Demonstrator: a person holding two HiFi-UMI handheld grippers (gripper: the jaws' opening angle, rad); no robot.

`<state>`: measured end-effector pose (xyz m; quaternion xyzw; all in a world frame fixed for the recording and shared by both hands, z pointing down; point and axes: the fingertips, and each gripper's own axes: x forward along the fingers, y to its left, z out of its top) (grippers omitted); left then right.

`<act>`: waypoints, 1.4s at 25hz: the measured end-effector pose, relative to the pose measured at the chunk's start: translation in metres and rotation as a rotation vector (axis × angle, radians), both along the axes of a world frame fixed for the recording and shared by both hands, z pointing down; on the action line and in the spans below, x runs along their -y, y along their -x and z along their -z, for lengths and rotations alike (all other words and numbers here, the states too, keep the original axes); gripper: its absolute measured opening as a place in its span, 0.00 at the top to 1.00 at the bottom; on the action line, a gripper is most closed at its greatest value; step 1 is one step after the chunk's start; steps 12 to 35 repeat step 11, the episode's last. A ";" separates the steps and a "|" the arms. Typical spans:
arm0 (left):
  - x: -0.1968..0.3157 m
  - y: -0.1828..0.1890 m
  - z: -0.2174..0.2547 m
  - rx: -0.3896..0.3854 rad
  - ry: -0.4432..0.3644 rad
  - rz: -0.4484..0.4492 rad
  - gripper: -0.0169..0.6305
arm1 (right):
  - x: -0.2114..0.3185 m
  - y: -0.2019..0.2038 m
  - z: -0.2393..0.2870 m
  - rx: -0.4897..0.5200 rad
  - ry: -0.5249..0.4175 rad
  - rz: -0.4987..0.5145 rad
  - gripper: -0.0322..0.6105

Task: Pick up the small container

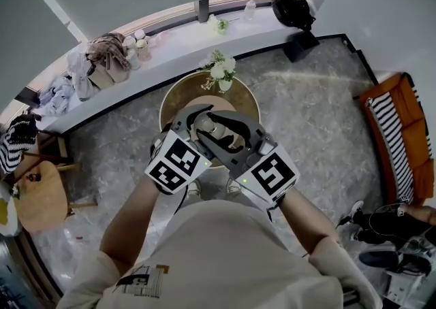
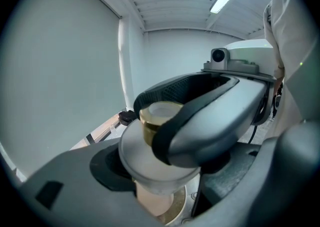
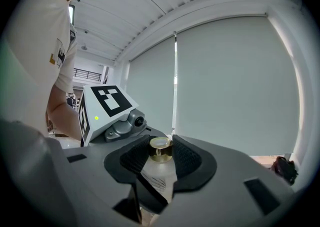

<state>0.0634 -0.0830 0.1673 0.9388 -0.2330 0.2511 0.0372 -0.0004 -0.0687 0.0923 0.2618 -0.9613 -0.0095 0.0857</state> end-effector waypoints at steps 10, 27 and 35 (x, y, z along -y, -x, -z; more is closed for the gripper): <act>-0.008 0.006 0.005 0.005 -0.012 0.010 0.44 | -0.009 0.006 0.003 0.002 -0.006 0.008 0.74; -0.009 0.007 0.006 0.005 -0.013 0.011 0.44 | -0.011 0.006 0.004 0.002 -0.007 0.009 0.74; -0.009 0.007 0.006 0.005 -0.013 0.011 0.44 | -0.011 0.006 0.004 0.002 -0.007 0.009 0.74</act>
